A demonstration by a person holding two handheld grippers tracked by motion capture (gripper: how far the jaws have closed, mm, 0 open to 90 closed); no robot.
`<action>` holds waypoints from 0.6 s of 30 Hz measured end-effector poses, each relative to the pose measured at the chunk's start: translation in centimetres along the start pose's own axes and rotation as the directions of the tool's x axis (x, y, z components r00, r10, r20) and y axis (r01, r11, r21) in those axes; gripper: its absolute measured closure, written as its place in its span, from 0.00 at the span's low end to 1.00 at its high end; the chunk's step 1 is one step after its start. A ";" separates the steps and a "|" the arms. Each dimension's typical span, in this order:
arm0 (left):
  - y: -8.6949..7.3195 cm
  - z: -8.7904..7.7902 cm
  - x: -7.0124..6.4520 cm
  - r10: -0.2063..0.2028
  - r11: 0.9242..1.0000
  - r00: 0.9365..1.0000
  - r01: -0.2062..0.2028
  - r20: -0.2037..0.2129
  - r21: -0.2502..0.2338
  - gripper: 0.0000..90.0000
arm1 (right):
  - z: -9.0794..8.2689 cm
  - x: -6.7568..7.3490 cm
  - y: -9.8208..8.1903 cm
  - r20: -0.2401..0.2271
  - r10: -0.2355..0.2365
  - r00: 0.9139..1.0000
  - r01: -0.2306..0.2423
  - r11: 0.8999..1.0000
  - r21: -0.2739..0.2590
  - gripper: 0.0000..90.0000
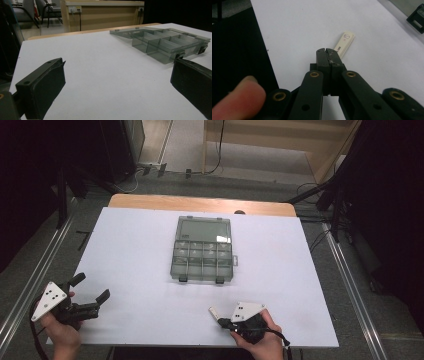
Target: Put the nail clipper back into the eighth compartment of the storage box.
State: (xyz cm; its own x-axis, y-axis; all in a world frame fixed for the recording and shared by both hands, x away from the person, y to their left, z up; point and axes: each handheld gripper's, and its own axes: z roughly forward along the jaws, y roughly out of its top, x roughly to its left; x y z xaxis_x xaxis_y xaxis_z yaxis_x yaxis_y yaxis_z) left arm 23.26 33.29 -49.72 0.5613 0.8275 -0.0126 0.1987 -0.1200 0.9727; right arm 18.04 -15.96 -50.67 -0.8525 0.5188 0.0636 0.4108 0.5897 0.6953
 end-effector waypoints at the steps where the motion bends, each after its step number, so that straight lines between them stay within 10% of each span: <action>1: 0.0 0.0 0.0 0.002 1.000 1.000 -0.002 -0.001 0.002 0.00 | 0.0 0.0 0.0 -0.005 -0.003 1.000 0.003 1.000 -0.001 1.00; 18: 0.0 0.0 0.0 -0.001 1.000 1.000 0.001 0.000 0.002 0.00 | 1.1 0.7 0.1 -0.022 -0.039 0.999 0.040 0.998 0.047 1.00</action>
State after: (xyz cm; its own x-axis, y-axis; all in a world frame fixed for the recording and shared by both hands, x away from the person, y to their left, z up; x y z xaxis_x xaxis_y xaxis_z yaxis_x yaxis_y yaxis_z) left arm 23.27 33.25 -49.74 0.5609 0.8277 -0.0137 0.2008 -0.1199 0.9723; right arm 17.80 -14.90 -51.34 -0.8749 0.4816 0.0517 0.3906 0.6385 0.6631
